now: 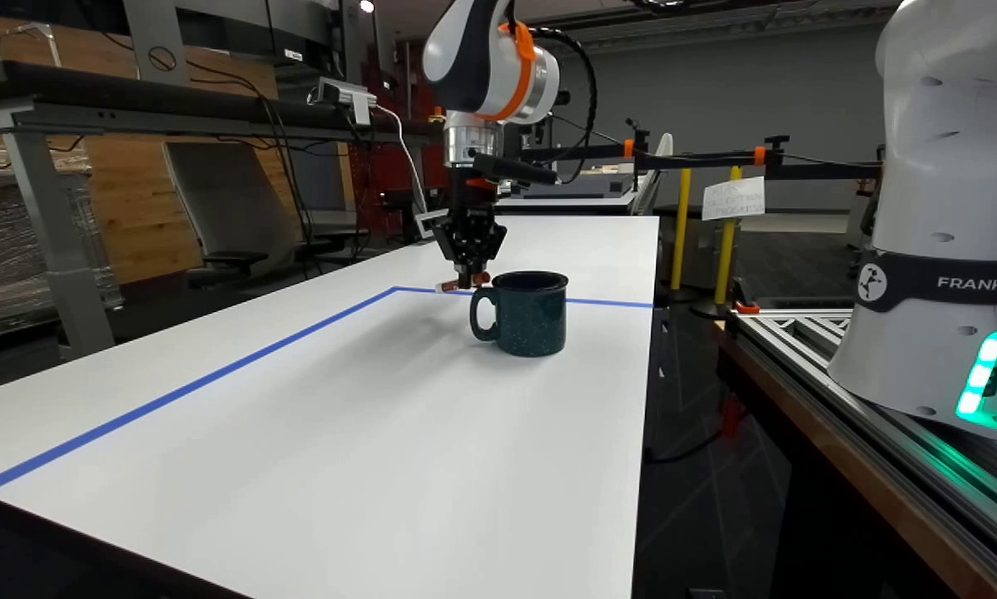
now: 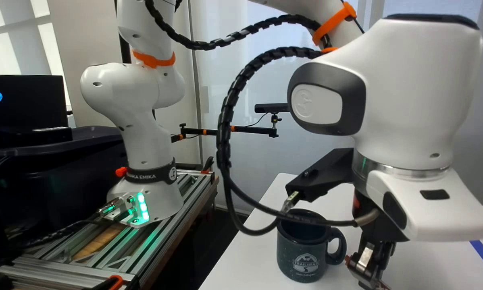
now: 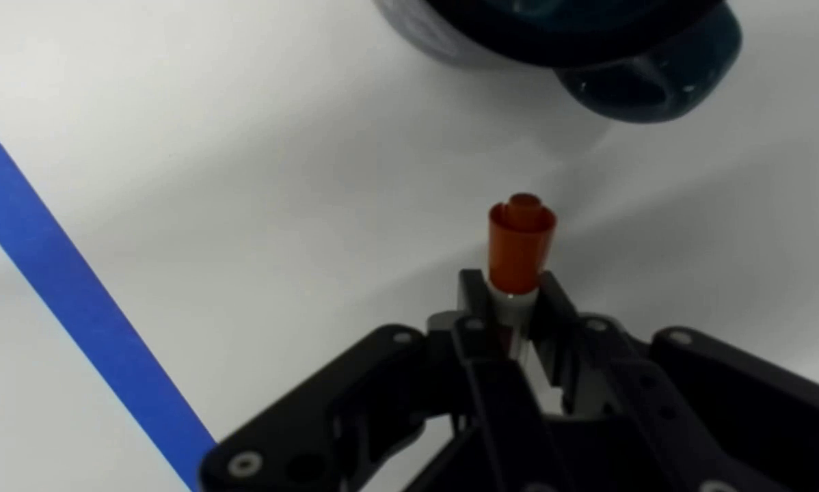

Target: Take the marker out of the cup

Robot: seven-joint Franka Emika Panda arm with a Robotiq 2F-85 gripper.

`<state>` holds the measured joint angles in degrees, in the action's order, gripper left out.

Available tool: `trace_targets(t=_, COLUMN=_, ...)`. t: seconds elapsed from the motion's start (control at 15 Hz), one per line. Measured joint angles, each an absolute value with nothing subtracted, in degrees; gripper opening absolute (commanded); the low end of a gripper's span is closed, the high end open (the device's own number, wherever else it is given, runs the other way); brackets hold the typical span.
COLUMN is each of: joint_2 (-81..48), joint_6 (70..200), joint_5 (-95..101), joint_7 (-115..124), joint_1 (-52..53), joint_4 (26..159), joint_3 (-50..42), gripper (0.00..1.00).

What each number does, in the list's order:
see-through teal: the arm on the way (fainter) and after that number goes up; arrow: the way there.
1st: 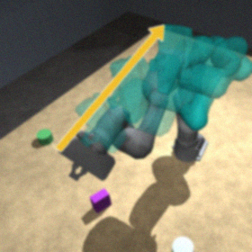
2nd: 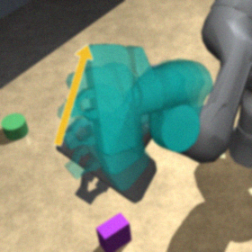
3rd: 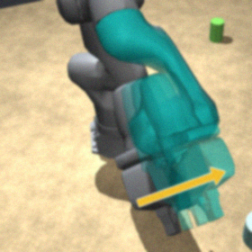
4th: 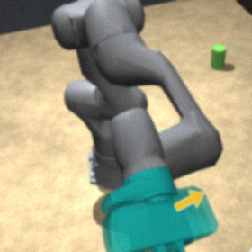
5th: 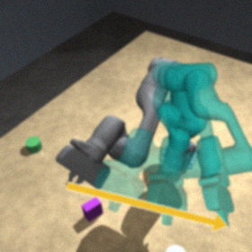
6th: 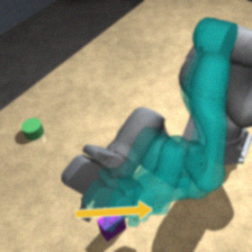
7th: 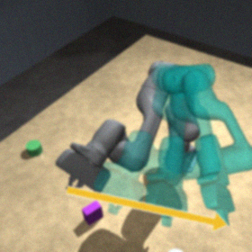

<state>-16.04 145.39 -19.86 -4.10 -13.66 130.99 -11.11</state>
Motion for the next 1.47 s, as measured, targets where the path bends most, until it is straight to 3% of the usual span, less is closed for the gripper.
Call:
trace_targets(t=0.6, joint_2=-22.64, joint_6=145.41, joint_5=-19.64, joint_7=-4.12, joint_1=-15.21, joint_4=126.71, joint_3=-10.04, gripper=0.05)
trace_targets(t=0.67, joint_2=-22.84, joint_6=145.41, joint_5=-19.53, joint_7=-4.20, joint_1=-15.23, joint_4=126.42, joint_3=-9.99, gripper=0.13)
trace_targets(t=0.73, joint_2=-22.99, joint_6=145.39, joint_5=-19.40, joint_7=-4.36, joint_1=-15.24, joint_4=126.19, joint_3=-9.92, gripper=0.45)
trace_targets(t=0.8, joint_2=-23.12, joint_6=145.37, joint_5=-19.20, joint_7=-4.52, joint_1=-15.24, joint_4=126.00, joint_3=-9.83, gripper=0.46)
trace_targets(t=1.27, joint_2=-23.52, joint_6=144.22, joint_5=-16.22, joint_7=-4.83, joint_1=-15.17, joint_4=125.89, joint_3=-9.05, gripper=0.97)
trace_targets(t=1.47, joint_2=-22.19, joint_6=142.77, joint_5=-13.49, joint_7=-4.83, joint_1=-14.94, joint_4=126.00, joint_3=-9.04, gripper=1.00)
